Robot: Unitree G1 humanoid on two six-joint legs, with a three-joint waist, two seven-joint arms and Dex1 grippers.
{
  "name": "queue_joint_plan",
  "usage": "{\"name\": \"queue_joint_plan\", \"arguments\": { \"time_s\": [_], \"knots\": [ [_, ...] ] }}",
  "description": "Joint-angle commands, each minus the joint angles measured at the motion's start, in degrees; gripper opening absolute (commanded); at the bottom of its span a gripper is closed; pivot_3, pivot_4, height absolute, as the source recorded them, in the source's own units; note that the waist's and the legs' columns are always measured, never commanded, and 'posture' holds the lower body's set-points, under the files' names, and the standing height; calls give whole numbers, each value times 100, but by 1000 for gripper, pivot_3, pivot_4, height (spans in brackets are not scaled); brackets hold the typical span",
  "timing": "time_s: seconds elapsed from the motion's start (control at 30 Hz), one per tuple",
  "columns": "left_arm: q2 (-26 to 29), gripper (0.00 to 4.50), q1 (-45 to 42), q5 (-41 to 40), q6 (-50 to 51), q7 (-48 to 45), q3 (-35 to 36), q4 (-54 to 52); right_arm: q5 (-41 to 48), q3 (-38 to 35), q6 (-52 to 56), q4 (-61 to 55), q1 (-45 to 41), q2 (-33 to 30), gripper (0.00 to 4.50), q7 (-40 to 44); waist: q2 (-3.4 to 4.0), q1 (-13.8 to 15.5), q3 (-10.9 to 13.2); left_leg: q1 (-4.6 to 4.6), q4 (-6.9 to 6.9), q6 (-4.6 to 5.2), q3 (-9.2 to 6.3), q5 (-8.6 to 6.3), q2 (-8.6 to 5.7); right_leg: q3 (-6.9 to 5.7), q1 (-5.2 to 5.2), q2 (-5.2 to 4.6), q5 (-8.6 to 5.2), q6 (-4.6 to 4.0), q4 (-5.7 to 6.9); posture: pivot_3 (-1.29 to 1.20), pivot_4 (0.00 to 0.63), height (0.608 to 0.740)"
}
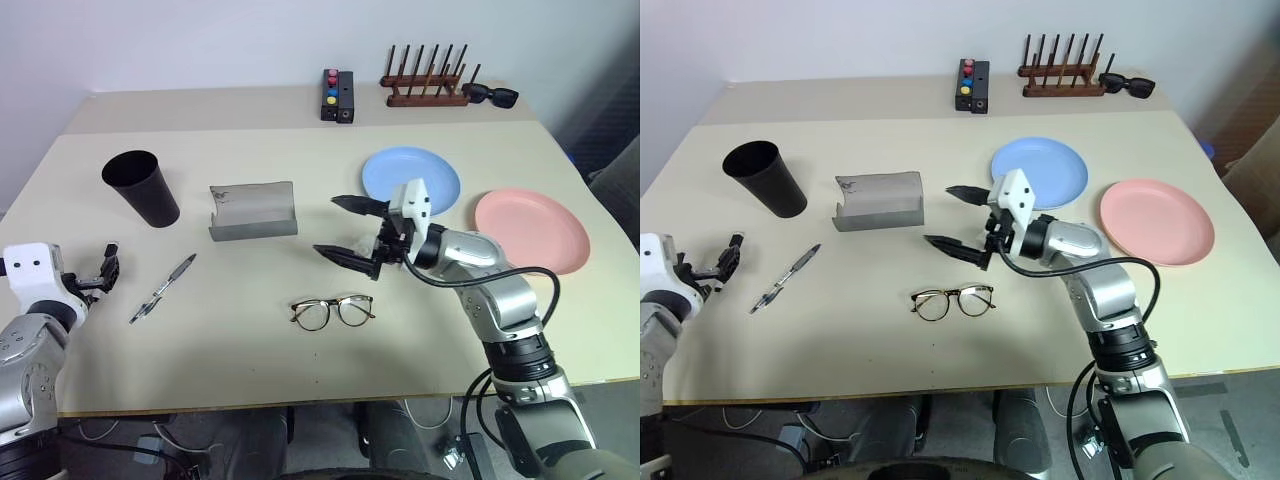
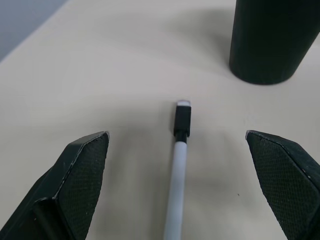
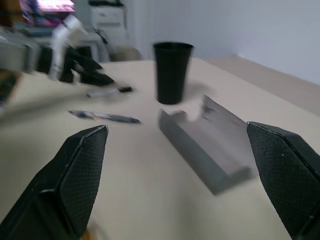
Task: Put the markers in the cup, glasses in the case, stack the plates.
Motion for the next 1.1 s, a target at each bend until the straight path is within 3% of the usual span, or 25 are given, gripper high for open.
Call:
{"name": "queue_joint_plan", "arguments": {
  "time_s": [0.03, 0.27, 0.63, 0.73, 0.97, 1.1],
  "knots": [
    [120, 4481, -215, 89, 140, 55, 19, 209, 306, 275, 193, -311, -178, 167, 4500, 254, 0, -5, 0, 0, 0, 0, -1, 0, 0, -1, 0, 1, 1, 1, 1, 0, 150, 734],
    [269, 4481, -829, 112, 605, 14, -170, 927, 392, 739, 364, -385, -138, 436, 4500, 432, -3, 2, -2, 0, 2, 0, -6, 0, 0, -6, -1, 2, 2, 4, 6, 0, 150, 734],
    [428, 4481, -1460, 33, 2068, 169, -222, 1103, 413, 729, 374, -415, -31, 559, 4500, 259, -4, -10, -2, 0, -1, -2, -8, 1, 0, -5, -8, 4, 3, 6, 18, 0, 150, 734],
    [435, 3648, -1519, 56, 2219, 224, -210, 1112, 418, 728, 370, -421, -20, 560, 4500, 239, -4, -12, -3, 0, -1, -2, -8, 1, 0, -5, -9, 4, 3, 6, 17, 0, 150, 734],
    [421, 180, -1554, 168, 2413, 361, -206, 1101, 417, 728, 349, -418, -23, 559, 4500, 242, -4, -12, -3, 0, -2, -4, -8, 2, 0, -4, -10, 4, 3, 6, 18, 0, 150, 734],
    [371, 29, -1610, 250, 2161, 549, -47, 1077, 426, 723, 356, -408, -25, 558, 4500, 249, -4, -12, -3, 1, -3, -4, -8, 2, 0, -4, -10, 4, 3, 6, 18, 0, 150, 734]
  ]
}}
